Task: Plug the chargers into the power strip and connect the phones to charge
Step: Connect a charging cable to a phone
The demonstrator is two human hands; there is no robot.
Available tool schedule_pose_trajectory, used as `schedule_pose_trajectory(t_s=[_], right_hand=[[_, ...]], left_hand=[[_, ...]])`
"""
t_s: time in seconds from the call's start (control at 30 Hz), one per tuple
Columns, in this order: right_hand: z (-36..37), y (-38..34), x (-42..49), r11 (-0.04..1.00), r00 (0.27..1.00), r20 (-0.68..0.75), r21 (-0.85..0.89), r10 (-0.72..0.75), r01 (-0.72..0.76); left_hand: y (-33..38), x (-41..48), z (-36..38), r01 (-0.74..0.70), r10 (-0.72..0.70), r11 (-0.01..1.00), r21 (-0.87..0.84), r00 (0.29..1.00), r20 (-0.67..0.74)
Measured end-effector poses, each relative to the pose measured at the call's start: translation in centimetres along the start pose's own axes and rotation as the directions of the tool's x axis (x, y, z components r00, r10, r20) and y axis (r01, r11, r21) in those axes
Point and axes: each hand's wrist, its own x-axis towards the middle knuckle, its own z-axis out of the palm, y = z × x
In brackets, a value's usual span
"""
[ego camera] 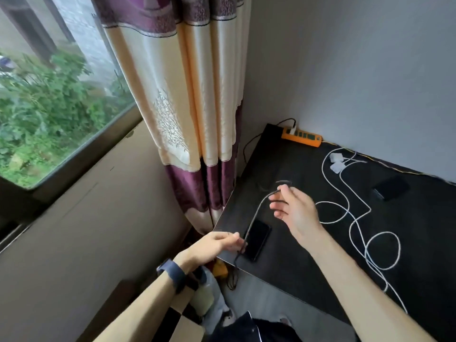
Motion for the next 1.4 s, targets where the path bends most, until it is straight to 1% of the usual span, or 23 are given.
schedule_pose_trajectory(t_s=[0.1, 0.17, 0.23, 0.27, 0.33, 0.4, 0.53, 0.67, 0.7, 0.73, 0.77, 0.8, 0.83, 0.87, 0.9, 0.93, 0.97, 1.0, 1.03, 1.1, 1.2, 1.33, 1.4], right_hand=[[-1.0, -1.8, 2.5, 1.000, 0.994, -0.111, -0.026, 0.010, -0.013], [-1.1, -1.2, 2.6, 0.995, 0.996, -0.073, -0.085, 0.047, -0.053], [-0.4, 0.8, 1.0, 0.968, 0.988, 0.083, -0.224, 0.132, -0.110], [0.3, 2.2, -0.5, 0.942, 0.960, 0.199, -0.309, 0.197, -0.130], [1.7, 5.3, -4.3, 0.883, 0.845, 0.400, -0.439, 0.355, -0.163], [2.4, 7.5, -6.9, 0.836, 0.761, 0.472, -0.525, 0.445, -0.163], [-0.6, 9.0, -7.5, 0.793, 0.828, 0.452, -0.609, 0.333, 0.014], [-5.6, 9.4, -6.4, 0.694, 0.893, 0.333, -0.719, 0.304, 0.032], [-6.4, 9.3, -6.5, 0.690, 0.907, 0.308, -0.724, 0.288, 0.027], [-6.8, 9.1, -6.6, 0.691, 0.917, 0.295, -0.722, 0.268, 0.030], [-6.8, 8.8, -6.8, 0.690, 0.926, 0.290, -0.723, 0.244, 0.045], [-6.4, 8.5, -7.0, 0.686, 0.929, 0.296, -0.724, 0.220, 0.068], [-5.8, 8.3, -7.1, 0.679, 0.929, 0.309, -0.728, 0.203, 0.094], [-5.0, 8.0, -7.1, 0.667, 0.926, 0.327, -0.735, 0.190, 0.123], [-4.0, 7.9, -7.0, 0.652, 0.920, 0.347, -0.743, 0.181, 0.151], [-3.2, 7.8, -6.9, 0.637, 0.915, 0.365, -0.749, 0.170, 0.180], [-2.6, 7.8, -6.7, 0.621, 0.914, 0.375, -0.756, 0.154, 0.205], [-2.3, 7.7, -6.5, 0.602, 0.917, 0.376, -0.766, 0.135, 0.226], [-2.2, 7.4, -6.4, 0.581, 0.922, 0.369, -0.778, 0.116, 0.238], [-2.9, 6.5, -6.1, 0.551, 0.931, 0.346, -0.802, 0.115, 0.230], [-5.7, 5.5, -5.6, 0.523, 0.937, 0.303, -0.835, 0.174, 0.173], [-9.8, 5.9, -4.9, 0.670, 0.890, 0.329, -0.741, 0.317, 0.036], [-10.5, 6.4, -5.0, 0.642, 0.859, 0.340, -0.766, 0.383, 0.017]], left_hand=[[-1.3, -0.8, 1.1, -0.080, 0.082, 0.995, -0.056, 0.996, 0.031], [0.0, -1.2, 1.3, -0.138, 0.140, 0.987, -0.082, 0.990, 0.013], [2.4, -1.7, 1.5, -0.158, 0.141, 0.945, -0.286, 0.987, -0.079], [3.5, -1.6, 1.4, -0.160, 0.115, 0.882, -0.444, 0.985, -0.125], [5.0, -1.1, 0.6, -0.187, 0.056, 0.720, -0.668, 0.976, -0.213], [5.8, -0.6, -0.8, -0.227, -0.011, 0.666, -0.710, 0.949, -0.314], [3.8, 0.0, -5.5, -0.329, -0.149, 0.592, -0.736, 0.852, -0.502], [-2.3, -0.5, -10.9, -0.382, -0.372, 0.607, -0.697, 0.637, -0.674], [-3.9, -0.7, -11.7, -0.317, -0.401, 0.680, -0.661, 0.595, -0.697], [-5.3, -0.7, -11.9, -0.124, -0.426, 0.808, -0.576, 0.552, -0.717], [-6.3, -0.9, -11.3, 0.142, -0.394, 0.915, -0.377, 0.506, -0.767], [-6.8, -0.9, -10.0, 0.314, -0.250, 0.944, -0.099, 0.487, -0.837], [-6.6, -1.0, -7.9, 0.328, 0.004, 0.921, 0.209, 0.530, -0.848], [-5.7, -1.4, -5.3, 0.184, 0.247, 0.869, 0.459, 0.643, -0.725], [-4.5, -1.6, -2.9, -0.007, 0.363, 0.824, 0.566, 0.774, -0.519], [-3.1, -1.9, -0.1, -0.125, 0.345, 0.815, 0.565, 0.889, -0.301], [-2.7, -1.9, 1.7, -0.156, 0.244, 0.825, 0.543, 0.965, -0.093], [-2.6, -1.9, 3.1, -0.161, 0.178, 0.827, 0.538, 0.984, 0.021], [-2.6, -1.7, 3.8, -0.169, 0.176, 0.809, 0.563, 0.984, 0.043], [-3.3, -0.9, 2.8, -0.184, 0.249, 0.746, 0.640, 0.968, -0.013], [-5.4, -0.1, -1.2, -0.097, 0.265, 0.683, 0.724, 0.957, -0.122], [-9.1, 0.2, -5.5, 0.057, 0.170, 0.655, 0.753, 0.960, -0.221], [-9.8, 0.5, -5.9, 0.091, 0.150, 0.644, 0.759, 0.959, -0.242]])
